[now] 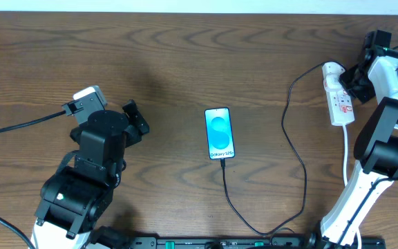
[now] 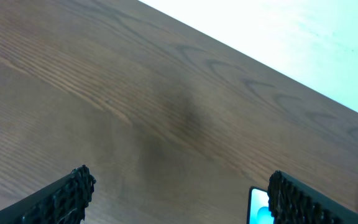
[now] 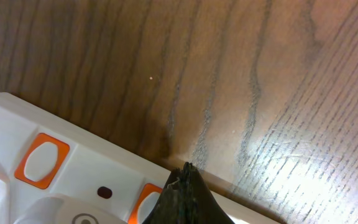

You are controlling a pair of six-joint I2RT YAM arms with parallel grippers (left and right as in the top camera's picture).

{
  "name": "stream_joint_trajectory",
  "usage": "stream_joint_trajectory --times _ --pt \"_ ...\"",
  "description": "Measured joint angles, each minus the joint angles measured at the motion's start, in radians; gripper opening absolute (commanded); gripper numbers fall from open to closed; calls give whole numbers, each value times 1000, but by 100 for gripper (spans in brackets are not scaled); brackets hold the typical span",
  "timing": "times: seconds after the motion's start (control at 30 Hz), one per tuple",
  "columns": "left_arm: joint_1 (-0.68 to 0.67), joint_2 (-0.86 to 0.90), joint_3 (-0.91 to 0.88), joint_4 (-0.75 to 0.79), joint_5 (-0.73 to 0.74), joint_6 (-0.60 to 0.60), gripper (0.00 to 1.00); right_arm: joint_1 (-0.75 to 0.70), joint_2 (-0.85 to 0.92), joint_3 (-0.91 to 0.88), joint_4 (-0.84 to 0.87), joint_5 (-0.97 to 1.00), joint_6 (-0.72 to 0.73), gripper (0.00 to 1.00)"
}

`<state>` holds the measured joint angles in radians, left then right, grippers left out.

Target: Plug charger to phone and switch on socket

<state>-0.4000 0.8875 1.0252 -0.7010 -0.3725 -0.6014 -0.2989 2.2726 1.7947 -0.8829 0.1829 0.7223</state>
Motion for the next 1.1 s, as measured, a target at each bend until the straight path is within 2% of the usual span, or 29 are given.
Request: stream_joint_trajectory --times 0.4,1.1 --pt "0 0 0 0 0 0 91 12 -76 -29 27 -60 -31 1" --pt "0 0 0 0 0 0 92 0 -41 -27 -10 -150 -30 1"
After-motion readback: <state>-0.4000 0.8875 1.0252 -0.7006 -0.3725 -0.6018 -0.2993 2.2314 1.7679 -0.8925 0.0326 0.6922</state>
